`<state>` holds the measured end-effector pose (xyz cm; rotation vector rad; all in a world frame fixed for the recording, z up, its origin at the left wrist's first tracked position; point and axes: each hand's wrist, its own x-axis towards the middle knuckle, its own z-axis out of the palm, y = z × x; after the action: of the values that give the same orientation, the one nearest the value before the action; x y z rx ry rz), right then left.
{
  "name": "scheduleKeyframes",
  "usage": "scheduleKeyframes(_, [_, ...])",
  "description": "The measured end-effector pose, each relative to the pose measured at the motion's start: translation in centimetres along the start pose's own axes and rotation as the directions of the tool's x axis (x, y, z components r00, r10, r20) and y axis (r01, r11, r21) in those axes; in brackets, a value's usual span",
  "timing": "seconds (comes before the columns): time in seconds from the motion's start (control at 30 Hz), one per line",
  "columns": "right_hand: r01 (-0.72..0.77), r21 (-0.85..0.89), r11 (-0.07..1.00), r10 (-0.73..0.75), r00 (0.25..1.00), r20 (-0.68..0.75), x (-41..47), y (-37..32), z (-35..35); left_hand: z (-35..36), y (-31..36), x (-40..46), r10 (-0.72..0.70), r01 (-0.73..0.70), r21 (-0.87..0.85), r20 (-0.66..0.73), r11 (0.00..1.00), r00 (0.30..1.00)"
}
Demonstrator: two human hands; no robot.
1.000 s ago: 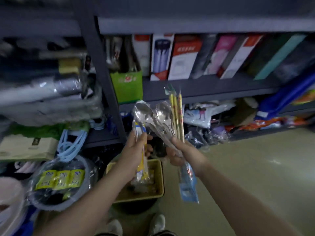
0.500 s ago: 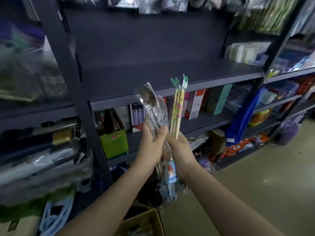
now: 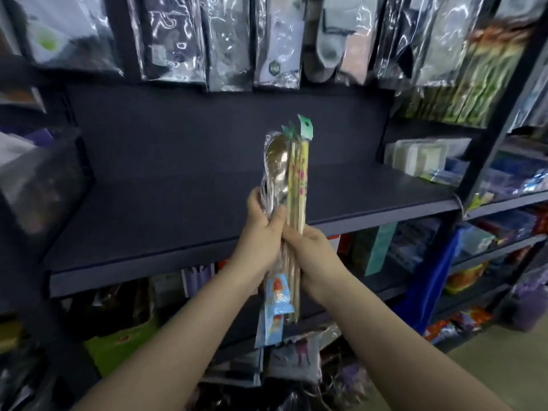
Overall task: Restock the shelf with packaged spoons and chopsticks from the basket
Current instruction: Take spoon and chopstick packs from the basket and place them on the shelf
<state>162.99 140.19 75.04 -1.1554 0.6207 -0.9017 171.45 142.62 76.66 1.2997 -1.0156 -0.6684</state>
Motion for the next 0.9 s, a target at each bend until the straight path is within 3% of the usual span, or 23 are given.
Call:
scheduleKeyframes(0.07, [-0.012, 0.042, 0.999, 0.010, 0.999, 0.047, 2.7, -2.0, -2.1, 2.3, 1.3, 3.2, -0.062, 0.062, -0.024, -0.029, 0.998, 0.998])
scheduleKeyframes(0.2, [-0.023, -0.055, 0.998, 0.029, 0.995, 0.100, 7.9, -5.7, -6.2, 4.6, 2.5, 9.1, -0.206, 0.203, 0.085, 0.029, 0.975, 0.978])
scheduleKeyframes(0.3, [-0.150, -0.142, 0.978, 0.151, 0.988, -0.003, 12.8, -7.7, -9.1, 4.7, 1.1, 12.6, -0.357, 0.357, 0.016, 0.029, 0.934, 0.934])
scheduleKeyframes(0.4, [-0.283, -0.335, 0.899, 0.266, 0.959, -0.095, 18.0, -7.6, -11.9, 3.9, -1.5, 14.8, -0.489, 0.486, -0.093, -0.011, 0.869, 0.872])
scheduleKeyframes(0.47, [-0.334, -0.457, 0.824, 0.314, 0.942, -0.123, 20.8, -6.8, -12.8, 3.4, -2.8, 15.8, -0.512, 0.501, -0.154, -0.043, 0.852, 0.858])
scheduleKeyframes(0.53, [-0.358, -0.474, 0.804, 0.355, 0.929, -0.100, 22.6, -6.4, -12.9, 3.2, -3.5, 16.6, -0.478, 0.462, -0.134, -0.127, 0.877, 0.869])
scheduleKeyframes(0.6, [-0.345, -0.506, 0.791, 0.359, 0.930, -0.074, 24.2, -6.3, -12.7, 2.7, -4.1, 18.1, -0.386, 0.403, 0.022, -0.250, 0.915, 0.888])
scheduleKeyframes(0.67, [-0.312, -0.605, 0.732, 0.343, 0.937, -0.068, 25.0, -6.5, -12.6, 1.9, -5.0, 19.9, -0.249, 0.362, 0.330, -0.338, 0.872, 0.908])
scheduleKeyframes(0.73, [-0.262, -0.707, 0.657, 0.294, 0.952, -0.081, 25.6, -6.6, -12.9, 1.6, -5.2, 20.9, -0.223, 0.403, 0.644, -0.345, 0.650, 0.912])
scheduleKeyframes(0.8, [-0.199, -0.778, 0.597, 0.231, 0.970, -0.070, 25.8, -6.9, -13.9, 2.0, -4.9, 20.7, -0.205, 0.391, 0.826, -0.335, 0.407, 0.920])
scheduleKeyframes(0.83, [-0.178, -0.783, 0.596, 0.215, 0.975, -0.058, 25.8, -7.3, -14.7, 2.4, -4.8, 20.7, -0.147, 0.320, 0.865, -0.285, 0.385, 0.947])
scheduleKeyframes(0.9, [-0.165, -0.790, 0.591, 0.204, 0.978, -0.052, 25.7, -8.7, -17.1, 3.6, -3.9, 20.8, -0.021, 0.095, 0.877, -0.097, 0.471, 0.995])
